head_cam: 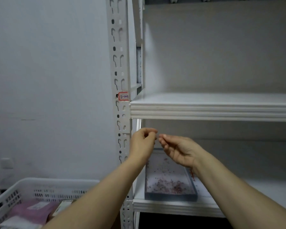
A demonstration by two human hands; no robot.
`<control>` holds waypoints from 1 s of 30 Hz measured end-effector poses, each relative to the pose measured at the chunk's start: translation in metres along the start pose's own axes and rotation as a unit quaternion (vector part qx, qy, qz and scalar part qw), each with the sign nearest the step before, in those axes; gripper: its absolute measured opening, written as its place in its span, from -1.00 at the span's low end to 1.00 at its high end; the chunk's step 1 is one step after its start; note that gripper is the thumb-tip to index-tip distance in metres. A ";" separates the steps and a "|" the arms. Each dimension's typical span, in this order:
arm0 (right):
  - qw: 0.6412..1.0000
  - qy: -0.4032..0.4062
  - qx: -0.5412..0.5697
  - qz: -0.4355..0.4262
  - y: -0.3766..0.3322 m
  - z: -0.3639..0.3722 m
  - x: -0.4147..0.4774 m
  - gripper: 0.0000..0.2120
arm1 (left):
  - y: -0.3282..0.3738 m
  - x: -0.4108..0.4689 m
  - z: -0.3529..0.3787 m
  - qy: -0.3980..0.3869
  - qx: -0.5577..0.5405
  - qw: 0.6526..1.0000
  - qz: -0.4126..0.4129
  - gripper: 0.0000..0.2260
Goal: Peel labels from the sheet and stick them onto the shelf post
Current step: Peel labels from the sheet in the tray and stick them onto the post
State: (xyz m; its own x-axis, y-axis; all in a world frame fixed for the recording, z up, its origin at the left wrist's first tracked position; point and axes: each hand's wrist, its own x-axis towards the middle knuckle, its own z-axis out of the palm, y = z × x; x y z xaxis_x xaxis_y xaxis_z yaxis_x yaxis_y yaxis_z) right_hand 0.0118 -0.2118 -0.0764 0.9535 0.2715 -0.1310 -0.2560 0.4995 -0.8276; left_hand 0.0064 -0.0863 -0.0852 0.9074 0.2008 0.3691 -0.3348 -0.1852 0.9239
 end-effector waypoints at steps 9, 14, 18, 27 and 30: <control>0.997 0.011 0.022 0.070 0.003 -0.030 0.013 -0.71 | -0.018 0.007 0.021 -0.022 0.015 0.997 -0.079 -0.79; 0.993 0.033 0.019 0.108 0.001 -0.042 0.018 -0.61 | -0.030 0.012 0.030 -0.086 0.063 0.994 -0.013 -0.75; 0.990 0.056 0.018 0.130 -0.003 -0.048 0.020 -0.52 | -0.041 0.018 0.039 -0.088 0.180 0.974 0.104 -0.77; 0.980 0.104 -0.148 0.087 0.002 -0.069 0.038 -0.77 | -0.054 0.028 0.058 -0.104 0.161 0.981 -0.001 -0.87; 0.952 0.149 -0.265 0.022 0.009 -0.073 0.042 -0.89 | -0.055 0.030 0.063 -0.110 0.176 0.978 -0.030 -0.89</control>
State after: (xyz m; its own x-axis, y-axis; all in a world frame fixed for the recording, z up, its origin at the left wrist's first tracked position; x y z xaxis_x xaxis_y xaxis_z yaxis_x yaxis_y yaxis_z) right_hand 0.0613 -0.2558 -0.1289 0.9669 -0.0018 -0.2552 -0.2552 -0.0146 -0.9668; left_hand 0.0677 -0.1305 -0.1313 0.9685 0.0166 0.2485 -0.2060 -0.5076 0.8366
